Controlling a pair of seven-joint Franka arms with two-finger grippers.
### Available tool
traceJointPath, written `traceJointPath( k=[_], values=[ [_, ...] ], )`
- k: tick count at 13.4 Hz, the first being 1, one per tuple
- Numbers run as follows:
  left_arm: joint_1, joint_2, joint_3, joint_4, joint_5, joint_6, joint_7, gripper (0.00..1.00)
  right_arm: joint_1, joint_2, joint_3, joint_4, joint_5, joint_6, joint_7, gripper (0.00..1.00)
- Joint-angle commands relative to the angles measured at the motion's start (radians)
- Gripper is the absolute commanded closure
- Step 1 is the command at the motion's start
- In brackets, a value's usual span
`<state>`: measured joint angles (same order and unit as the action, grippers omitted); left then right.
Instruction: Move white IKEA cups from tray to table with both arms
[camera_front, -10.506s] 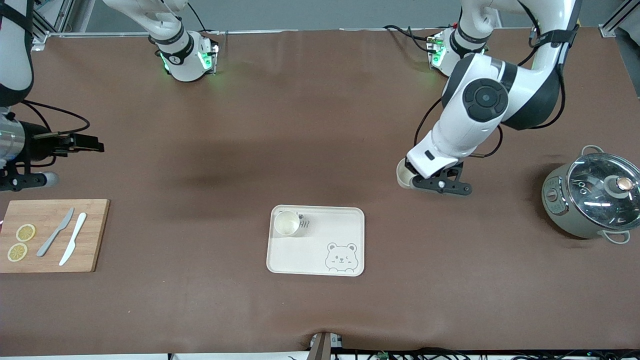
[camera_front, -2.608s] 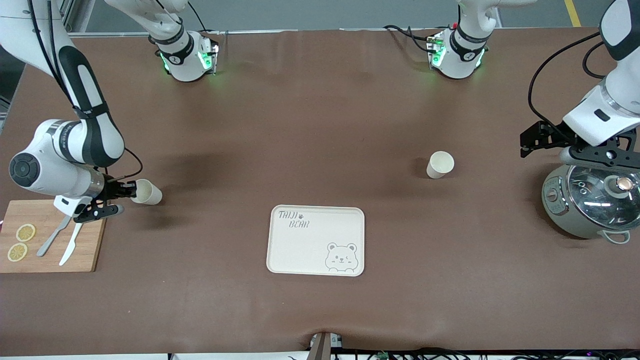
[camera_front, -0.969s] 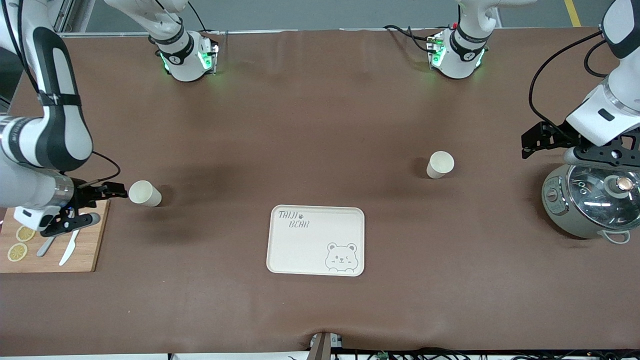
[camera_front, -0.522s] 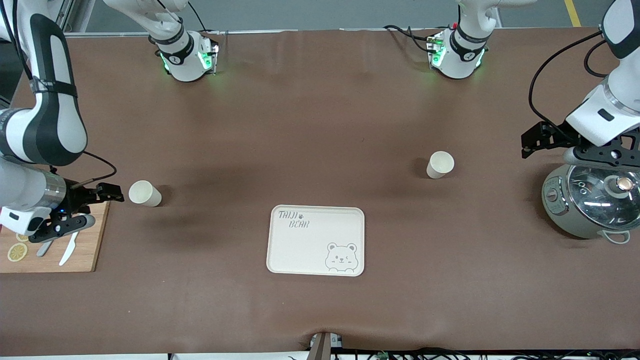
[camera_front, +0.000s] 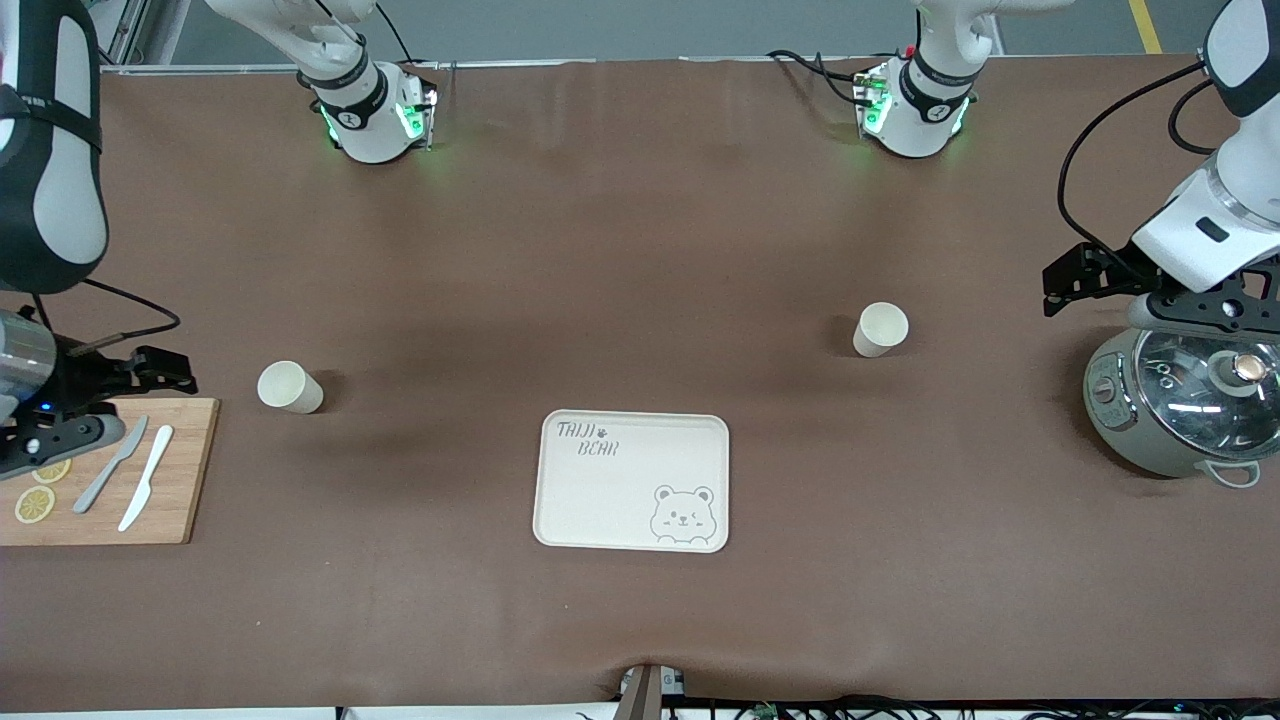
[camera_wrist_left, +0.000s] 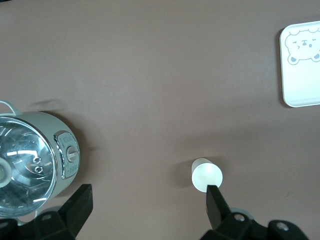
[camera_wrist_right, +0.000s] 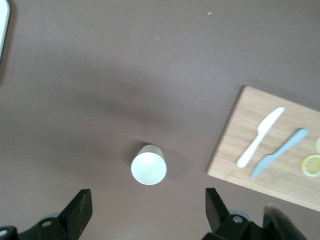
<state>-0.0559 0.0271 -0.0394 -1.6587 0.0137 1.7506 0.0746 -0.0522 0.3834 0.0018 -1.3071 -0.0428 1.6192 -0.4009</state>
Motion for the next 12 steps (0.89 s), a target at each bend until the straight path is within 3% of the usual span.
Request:
traceJointPath(
  k=[1,6,10,12],
  values=[
    [-0.001,0.007,-0.004,0.025,0.006,-0.023,-0.022,0.00,0.014,0.002,0.009,0.081,-0.057,-0.032,0.005,0.00],
    [-0.001,0.007,-0.004,0.030,0.006,-0.025,-0.022,0.00,0.014,-0.049,0.010,0.124,-0.046,-0.140,-0.004,0.00],
    [-0.001,0.007,-0.004,0.031,0.006,-0.025,-0.022,0.00,0.023,-0.144,0.006,0.079,-0.029,-0.217,0.028,0.00],
    [-0.001,0.007,-0.004,0.031,0.006,-0.025,-0.022,0.00,0.023,-0.198,0.006,0.019,-0.003,-0.237,0.156,0.00]
  ],
)
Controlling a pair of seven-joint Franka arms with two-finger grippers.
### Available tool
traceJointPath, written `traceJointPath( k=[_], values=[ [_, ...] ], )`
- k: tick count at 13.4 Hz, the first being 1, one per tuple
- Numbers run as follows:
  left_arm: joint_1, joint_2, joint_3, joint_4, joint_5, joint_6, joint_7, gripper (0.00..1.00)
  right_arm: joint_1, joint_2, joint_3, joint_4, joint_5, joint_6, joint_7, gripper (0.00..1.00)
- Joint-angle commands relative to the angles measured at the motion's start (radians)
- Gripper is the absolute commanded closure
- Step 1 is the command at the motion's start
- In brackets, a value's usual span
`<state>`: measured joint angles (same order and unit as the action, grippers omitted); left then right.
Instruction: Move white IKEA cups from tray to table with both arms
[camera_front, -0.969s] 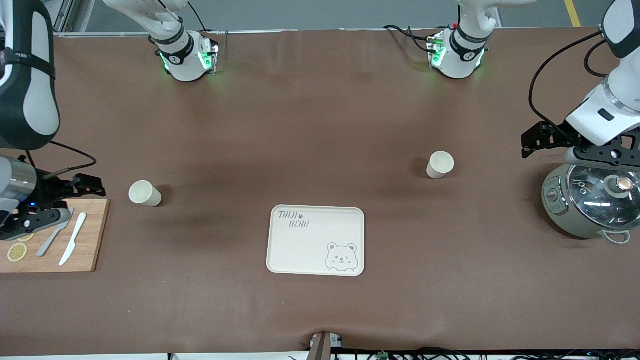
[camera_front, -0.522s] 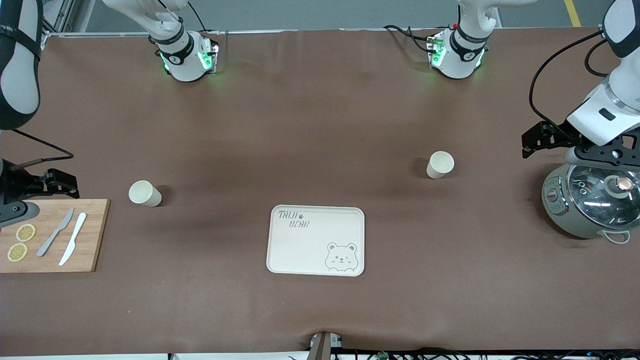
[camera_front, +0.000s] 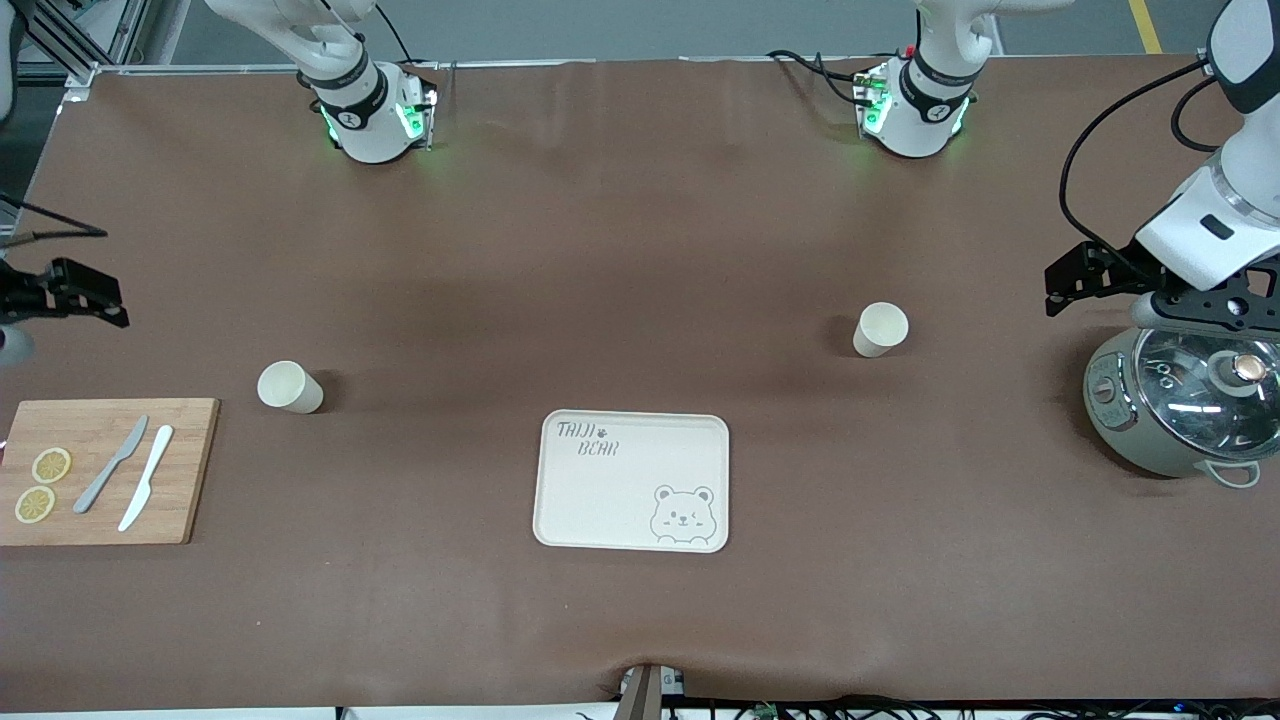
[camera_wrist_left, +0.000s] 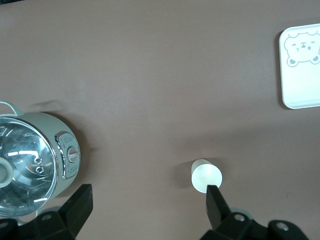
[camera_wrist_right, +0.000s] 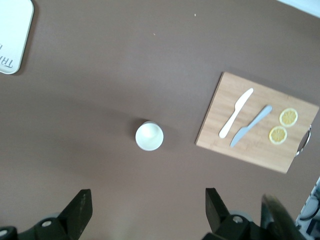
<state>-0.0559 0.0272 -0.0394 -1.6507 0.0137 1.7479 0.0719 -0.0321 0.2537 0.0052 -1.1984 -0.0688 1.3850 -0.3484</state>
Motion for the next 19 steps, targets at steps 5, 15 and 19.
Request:
traceJointPath(
  k=[5,15,19],
  values=[
    [-0.001,0.007,-0.004,0.025,0.006,-0.022,-0.021,0.00,0.011,-0.177,0.007,-0.223,0.052,0.006,0.299,0.00],
    [-0.001,0.003,-0.005,0.035,0.006,-0.031,-0.037,0.00,0.012,-0.264,0.001,-0.297,0.067,0.085,0.157,0.00],
    [0.001,0.011,-0.005,0.048,0.006,-0.042,-0.034,0.00,0.014,-0.284,0.001,-0.306,0.084,0.091,0.149,0.00]
  ],
)
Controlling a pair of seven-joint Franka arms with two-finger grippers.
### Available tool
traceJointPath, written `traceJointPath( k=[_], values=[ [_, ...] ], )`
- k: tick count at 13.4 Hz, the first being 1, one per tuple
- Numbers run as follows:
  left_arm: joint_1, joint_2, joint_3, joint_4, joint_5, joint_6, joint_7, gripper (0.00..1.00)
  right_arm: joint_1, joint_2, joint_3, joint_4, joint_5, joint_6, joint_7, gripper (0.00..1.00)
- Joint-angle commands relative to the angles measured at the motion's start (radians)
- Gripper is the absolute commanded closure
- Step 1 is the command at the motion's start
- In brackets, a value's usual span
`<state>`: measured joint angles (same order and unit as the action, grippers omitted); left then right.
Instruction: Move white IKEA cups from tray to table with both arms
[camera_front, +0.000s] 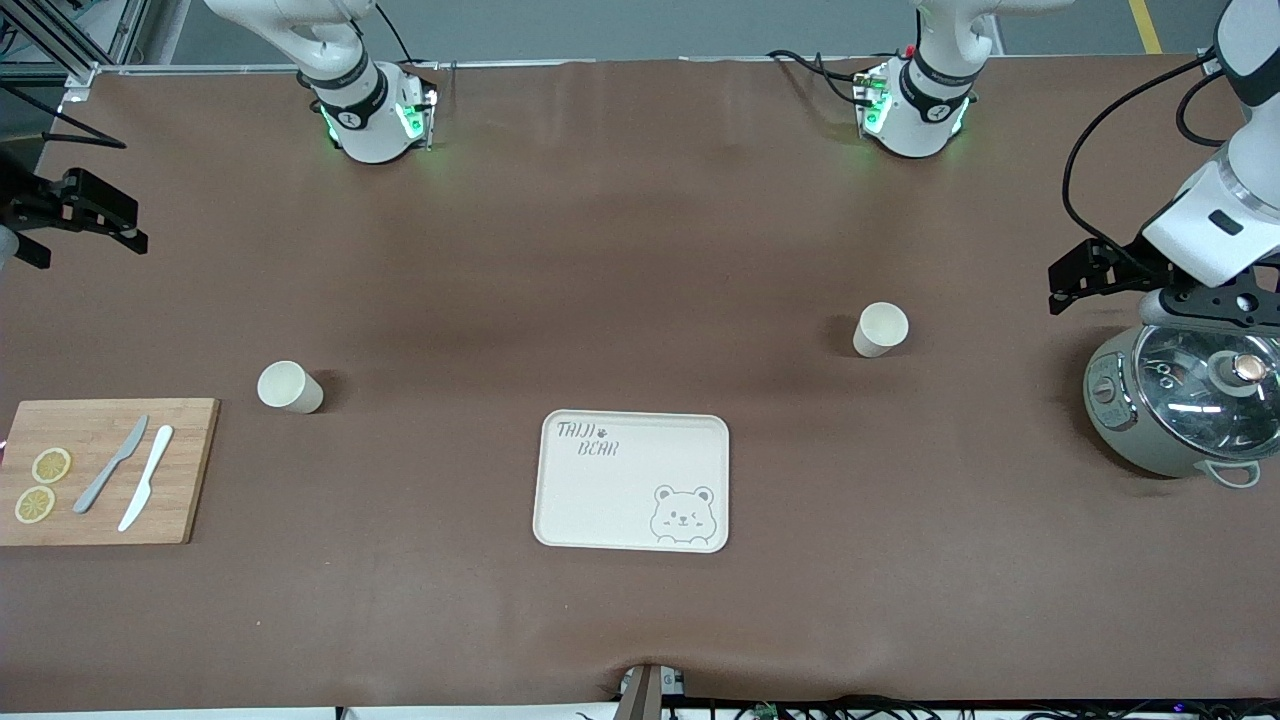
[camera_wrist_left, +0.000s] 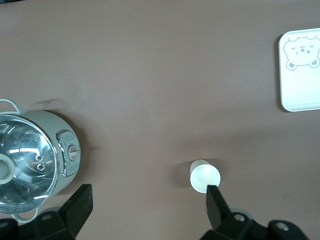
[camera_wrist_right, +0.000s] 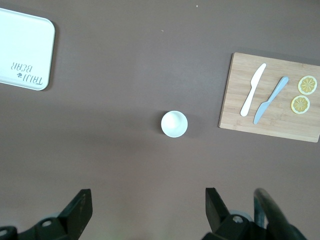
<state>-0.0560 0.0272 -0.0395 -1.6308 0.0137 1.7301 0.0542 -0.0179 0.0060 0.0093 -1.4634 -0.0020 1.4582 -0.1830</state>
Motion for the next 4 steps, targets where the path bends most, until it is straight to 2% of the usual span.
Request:
traceJointPath(
  k=[1,4],
  values=[
    [0.001,0.011,-0.005,0.028,0.006,-0.024,-0.016,0.00,-0.002,-0.043,-0.003,-0.043,0.017,0.014,-0.016,0.00],
    [0.001,0.008,-0.005,0.028,0.006,-0.026,-0.017,0.00,0.001,-0.047,-0.005,-0.070,0.017,0.034,-0.016,0.00]
  ],
)
